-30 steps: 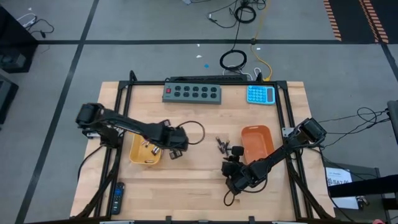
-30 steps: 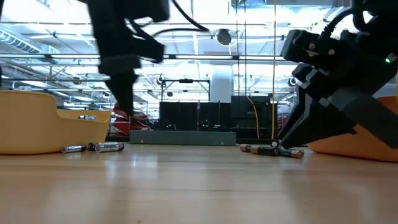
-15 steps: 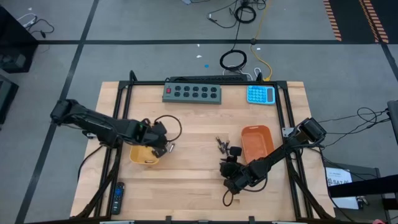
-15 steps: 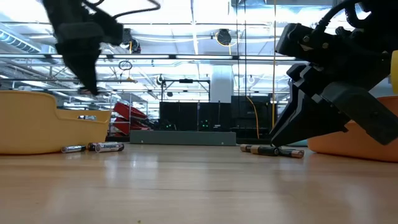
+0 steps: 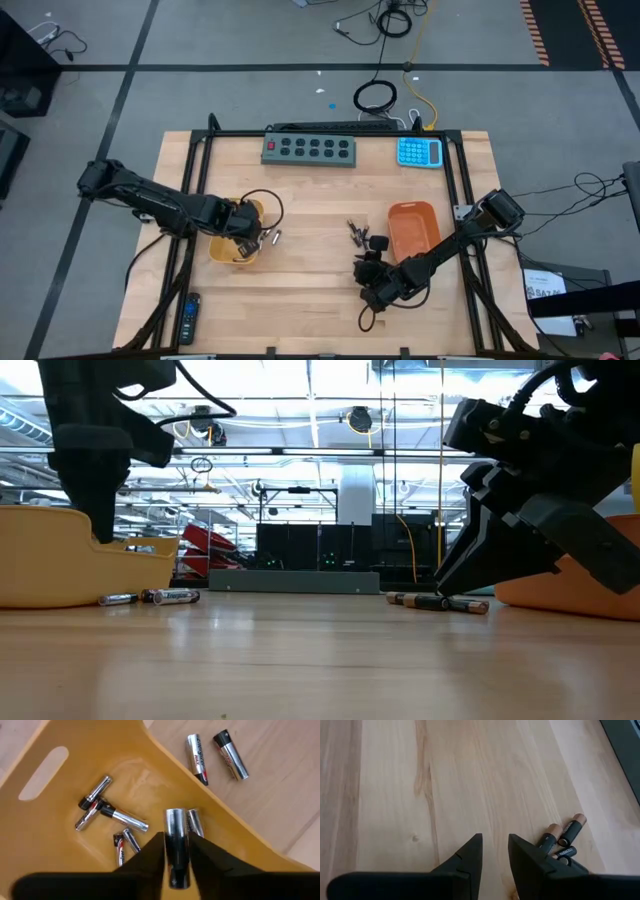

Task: Sort batteries
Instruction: Put the silver battery into the yellow bin

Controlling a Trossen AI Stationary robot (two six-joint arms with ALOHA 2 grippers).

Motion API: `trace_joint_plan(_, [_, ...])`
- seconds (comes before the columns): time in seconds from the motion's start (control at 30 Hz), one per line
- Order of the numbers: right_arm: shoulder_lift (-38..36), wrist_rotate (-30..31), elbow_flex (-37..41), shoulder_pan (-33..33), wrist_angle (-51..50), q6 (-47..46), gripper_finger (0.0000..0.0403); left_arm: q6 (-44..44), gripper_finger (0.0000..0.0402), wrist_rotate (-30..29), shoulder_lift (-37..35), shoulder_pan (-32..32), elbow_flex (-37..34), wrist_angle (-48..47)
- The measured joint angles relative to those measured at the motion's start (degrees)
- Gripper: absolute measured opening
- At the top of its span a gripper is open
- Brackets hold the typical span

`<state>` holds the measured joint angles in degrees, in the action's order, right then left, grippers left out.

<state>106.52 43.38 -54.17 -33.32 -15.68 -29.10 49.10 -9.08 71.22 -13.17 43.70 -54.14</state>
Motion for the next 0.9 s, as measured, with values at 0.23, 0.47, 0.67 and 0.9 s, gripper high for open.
trace_joint_plan(0.23, [0.00,0.01,0.00,0.00,0.01,0.00,0.0084,-0.14,0.0195,-0.91,0.00,0.00,0.07,0.05])
trace_joint_plan(0.47, [0.00,-0.20,0.00,0.31,0.62,-0.10,0.0084,-4.86,0.0201,-6.30,-0.01,0.00,4.19,4.50])
trace_joint_plan(0.67, [0.00,-0.22,0.00,0.35,0.87,-0.66,0.0084,-10.49,0.0201,-10.82,3.54,-1.31,8.60,10.65])
trace_joint_plan(0.9, [0.00,-0.32,0.00,0.35,0.51,-1.17,0.0084,-15.97,0.0202,-10.76,15.60,-2.48,17.20,10.39])
